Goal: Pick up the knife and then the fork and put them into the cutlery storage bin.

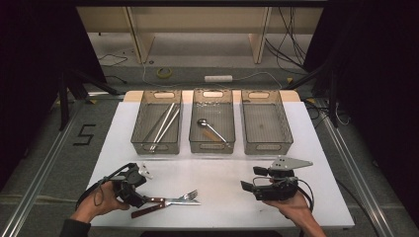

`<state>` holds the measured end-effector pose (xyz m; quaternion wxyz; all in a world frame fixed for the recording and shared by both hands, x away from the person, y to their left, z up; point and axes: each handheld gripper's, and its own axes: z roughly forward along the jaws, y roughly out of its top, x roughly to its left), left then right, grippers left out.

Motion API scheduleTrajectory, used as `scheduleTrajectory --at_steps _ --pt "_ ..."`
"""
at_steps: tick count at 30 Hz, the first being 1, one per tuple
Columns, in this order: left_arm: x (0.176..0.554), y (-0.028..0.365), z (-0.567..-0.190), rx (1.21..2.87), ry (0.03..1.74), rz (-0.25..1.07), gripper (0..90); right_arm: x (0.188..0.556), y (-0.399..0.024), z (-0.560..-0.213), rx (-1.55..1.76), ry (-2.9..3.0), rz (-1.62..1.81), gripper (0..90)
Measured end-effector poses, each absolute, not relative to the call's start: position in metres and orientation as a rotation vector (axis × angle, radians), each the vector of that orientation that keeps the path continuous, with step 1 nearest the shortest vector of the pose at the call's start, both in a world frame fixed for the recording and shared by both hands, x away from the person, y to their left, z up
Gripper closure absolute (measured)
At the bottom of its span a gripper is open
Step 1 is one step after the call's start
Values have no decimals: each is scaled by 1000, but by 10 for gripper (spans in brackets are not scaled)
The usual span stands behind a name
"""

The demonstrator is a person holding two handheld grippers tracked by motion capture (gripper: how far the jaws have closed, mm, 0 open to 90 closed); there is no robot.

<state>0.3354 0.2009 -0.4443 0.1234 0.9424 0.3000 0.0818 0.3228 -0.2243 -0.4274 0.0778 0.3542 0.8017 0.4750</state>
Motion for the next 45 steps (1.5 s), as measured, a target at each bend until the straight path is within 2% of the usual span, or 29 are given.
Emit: scheduleTrajectory --at_steps 17,33,45 --pt "332 193 -459 2869 742 216 505 322 -222 -426 1051 2403 1411 277" --pt "333 186 -463 2901 671 170 608 323 -222 -426 1053 2402 1407 282" --pt "334 189 -462 2913 545 139 674 323 -222 -427 1055 2402 1403 284"
